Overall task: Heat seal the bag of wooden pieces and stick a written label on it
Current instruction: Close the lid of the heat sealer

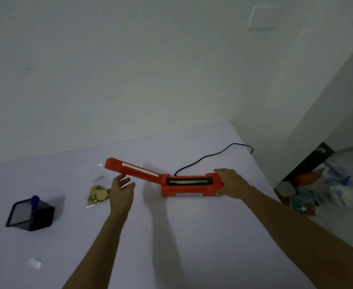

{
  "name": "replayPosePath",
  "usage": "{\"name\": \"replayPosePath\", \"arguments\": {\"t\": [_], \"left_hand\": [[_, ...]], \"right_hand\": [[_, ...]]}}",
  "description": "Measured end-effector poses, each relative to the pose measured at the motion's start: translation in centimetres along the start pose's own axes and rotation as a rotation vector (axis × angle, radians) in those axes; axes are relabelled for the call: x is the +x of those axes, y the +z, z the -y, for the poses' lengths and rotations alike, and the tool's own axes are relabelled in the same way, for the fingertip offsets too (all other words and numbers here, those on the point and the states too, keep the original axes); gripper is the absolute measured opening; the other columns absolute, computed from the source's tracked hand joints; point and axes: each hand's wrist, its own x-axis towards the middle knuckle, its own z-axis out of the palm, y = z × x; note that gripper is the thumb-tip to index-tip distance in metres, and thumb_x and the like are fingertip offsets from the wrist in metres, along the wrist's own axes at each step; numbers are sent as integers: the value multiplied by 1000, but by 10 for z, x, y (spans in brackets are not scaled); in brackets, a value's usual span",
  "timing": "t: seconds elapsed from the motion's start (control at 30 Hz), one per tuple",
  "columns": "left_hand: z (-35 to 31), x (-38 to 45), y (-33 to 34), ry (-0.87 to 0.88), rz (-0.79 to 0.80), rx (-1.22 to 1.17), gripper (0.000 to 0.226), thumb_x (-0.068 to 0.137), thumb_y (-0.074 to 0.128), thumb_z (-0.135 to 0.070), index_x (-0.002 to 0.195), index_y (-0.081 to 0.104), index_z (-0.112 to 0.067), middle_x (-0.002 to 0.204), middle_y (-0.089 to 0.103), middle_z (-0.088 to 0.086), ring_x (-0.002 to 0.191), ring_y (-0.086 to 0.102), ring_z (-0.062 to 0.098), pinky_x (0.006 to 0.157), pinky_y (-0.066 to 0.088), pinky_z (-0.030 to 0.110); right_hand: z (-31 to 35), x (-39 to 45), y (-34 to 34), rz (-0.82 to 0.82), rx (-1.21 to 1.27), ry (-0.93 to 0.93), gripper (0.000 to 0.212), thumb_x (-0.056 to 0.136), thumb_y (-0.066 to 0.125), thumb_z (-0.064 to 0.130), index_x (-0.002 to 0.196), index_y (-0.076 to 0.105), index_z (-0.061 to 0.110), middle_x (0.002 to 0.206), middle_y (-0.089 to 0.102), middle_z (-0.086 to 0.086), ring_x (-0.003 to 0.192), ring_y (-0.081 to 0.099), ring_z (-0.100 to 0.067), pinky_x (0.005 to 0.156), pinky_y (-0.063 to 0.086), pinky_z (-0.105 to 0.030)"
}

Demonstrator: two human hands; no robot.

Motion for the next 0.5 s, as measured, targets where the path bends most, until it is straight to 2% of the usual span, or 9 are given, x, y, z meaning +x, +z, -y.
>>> {"name": "replayPosePath", "arguments": {"t": [0.1,0.33,0.43,0.5], "left_hand": [[-5,-1,4,-42,-9,-47,48,89,58,-6,134,44,-11,130,56,10,110,56,23,93,49,43],[-19,-5,10,-93,-17,-160,43,88,58,-3,129,44,-7,128,57,10,115,55,26,96,48,43],[-31,-18,22,11,-20,-128,40,86,58,-3,124,47,-13,121,60,5,112,58,23,94,49,41],[-38,-29,35,138,5,-58,40,84,55,2,120,51,-15,117,62,1,106,60,17,86,50,29]], "right_hand": [[-4,8,2,7,-45,-27,71,65,80,29,127,47,17,123,56,-9,110,53,-27,92,49,-44],[-13,14,1,15,-14,-77,63,65,81,26,119,50,13,116,56,-9,104,52,-26,87,50,-42],[-17,15,0,10,71,-77,67,62,83,23,120,50,13,116,55,-7,106,52,-26,87,49,-42],[-20,14,0,9,156,-71,72,62,84,20,124,49,13,118,54,-6,108,52,-25,90,49,-42]]}}
